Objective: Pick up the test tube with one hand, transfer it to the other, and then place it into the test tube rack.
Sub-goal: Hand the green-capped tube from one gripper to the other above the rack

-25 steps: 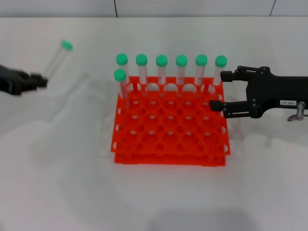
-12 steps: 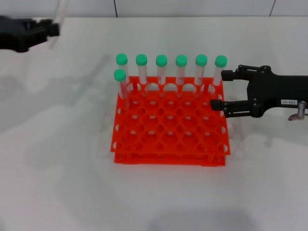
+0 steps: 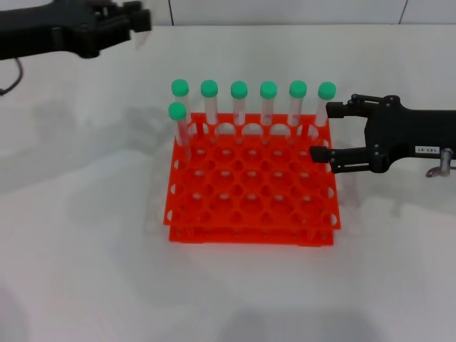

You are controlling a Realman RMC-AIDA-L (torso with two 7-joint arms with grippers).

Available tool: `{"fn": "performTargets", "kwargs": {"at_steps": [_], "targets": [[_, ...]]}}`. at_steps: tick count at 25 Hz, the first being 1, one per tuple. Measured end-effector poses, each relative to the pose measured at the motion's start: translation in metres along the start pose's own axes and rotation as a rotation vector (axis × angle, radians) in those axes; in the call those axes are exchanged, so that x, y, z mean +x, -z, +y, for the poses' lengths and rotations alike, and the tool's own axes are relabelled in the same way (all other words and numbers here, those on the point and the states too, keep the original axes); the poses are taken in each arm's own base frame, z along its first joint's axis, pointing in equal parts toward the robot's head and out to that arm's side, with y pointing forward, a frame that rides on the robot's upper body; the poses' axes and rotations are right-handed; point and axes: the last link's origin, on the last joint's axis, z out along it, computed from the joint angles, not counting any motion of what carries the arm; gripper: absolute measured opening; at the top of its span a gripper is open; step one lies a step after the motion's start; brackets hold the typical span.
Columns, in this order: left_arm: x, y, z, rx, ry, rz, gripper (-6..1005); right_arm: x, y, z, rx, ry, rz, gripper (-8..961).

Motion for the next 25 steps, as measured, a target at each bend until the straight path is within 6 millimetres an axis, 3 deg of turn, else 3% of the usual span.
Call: {"fn": "performTargets", "kwargs": {"at_steps": [14, 25], "targets": [[0.001, -0.057, 0.007, -0.113, -0.034, -0.198, 181, -0.003, 0.002, 0.003, -0.015, 0.018, -0.006, 857], [-0.01, -0.075, 0.011, -0.128, -0.04, -0.251, 179, -0.004, 0.001, 0.004, -0.02, 0.022, -0.007, 857]]}}
